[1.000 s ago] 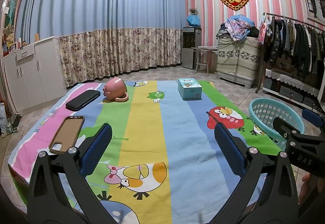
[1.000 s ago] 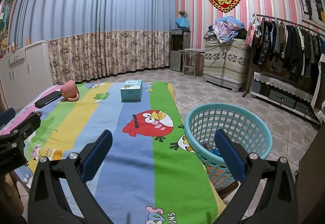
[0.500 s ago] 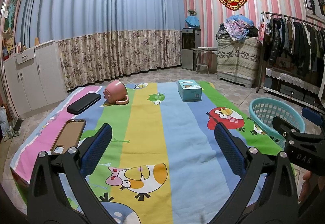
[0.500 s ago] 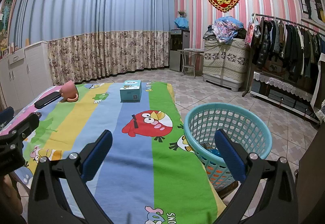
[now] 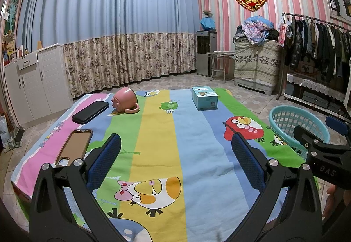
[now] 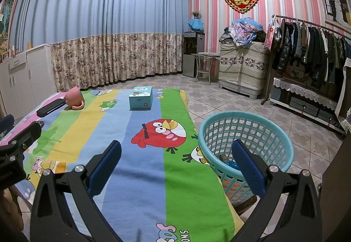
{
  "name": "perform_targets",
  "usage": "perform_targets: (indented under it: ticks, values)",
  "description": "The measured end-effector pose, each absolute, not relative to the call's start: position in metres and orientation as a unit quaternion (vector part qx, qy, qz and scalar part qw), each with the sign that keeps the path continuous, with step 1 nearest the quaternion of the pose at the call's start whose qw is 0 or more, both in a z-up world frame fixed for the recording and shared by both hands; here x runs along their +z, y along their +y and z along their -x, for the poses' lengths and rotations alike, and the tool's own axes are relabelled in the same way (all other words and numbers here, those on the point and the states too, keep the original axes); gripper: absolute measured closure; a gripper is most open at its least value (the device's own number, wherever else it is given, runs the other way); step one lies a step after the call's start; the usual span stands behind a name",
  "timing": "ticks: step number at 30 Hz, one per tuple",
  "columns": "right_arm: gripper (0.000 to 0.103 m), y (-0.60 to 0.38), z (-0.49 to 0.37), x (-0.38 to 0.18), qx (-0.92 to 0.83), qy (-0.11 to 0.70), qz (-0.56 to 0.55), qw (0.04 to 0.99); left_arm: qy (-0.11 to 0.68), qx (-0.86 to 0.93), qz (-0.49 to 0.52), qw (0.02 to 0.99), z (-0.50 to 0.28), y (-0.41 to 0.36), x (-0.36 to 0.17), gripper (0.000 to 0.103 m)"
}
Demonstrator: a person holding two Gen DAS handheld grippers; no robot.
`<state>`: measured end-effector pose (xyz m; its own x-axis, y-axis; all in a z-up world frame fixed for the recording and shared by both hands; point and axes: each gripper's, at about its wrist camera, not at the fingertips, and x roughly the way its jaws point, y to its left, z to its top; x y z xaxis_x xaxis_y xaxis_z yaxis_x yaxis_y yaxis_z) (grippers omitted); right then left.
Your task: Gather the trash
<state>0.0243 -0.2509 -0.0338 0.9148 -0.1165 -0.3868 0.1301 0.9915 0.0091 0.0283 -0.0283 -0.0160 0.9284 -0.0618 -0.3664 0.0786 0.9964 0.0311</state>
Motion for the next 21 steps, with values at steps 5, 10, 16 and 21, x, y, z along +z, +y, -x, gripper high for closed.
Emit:
perform_targets:
  ticks: [5,10,16,21]
  values:
    - [0.005,-0.2506,-0.0244,-0.0340,-0.063,0.196,-0.018,0.978,0.186,-0.035,-0.023,0.982,-0.0280,-0.0287,-0.0160,0.005]
    - [0.005,-0.2507,-0.0244,-0.0341,-0.063,0.196,-0.017,0.978,0.186,-0.035,-0.023,0.982,-0.0286,-0.0279,-0.0156,0.006]
    - [0.005,-0.2509,-0.0247,-0.0341,-0.063,0.196,-0.017,0.978,0.186,-0.036,-0.023,0.982,-0.0282,-0.0280,-0.0155,0.005]
    - [0.005,-0.2507,-0.0245,-0.0345,-0.063,0.197,-0.016,0.978,0.184,-0.035,-0.024,0.982,-0.0287,-0.0266,-0.0152,0.005]
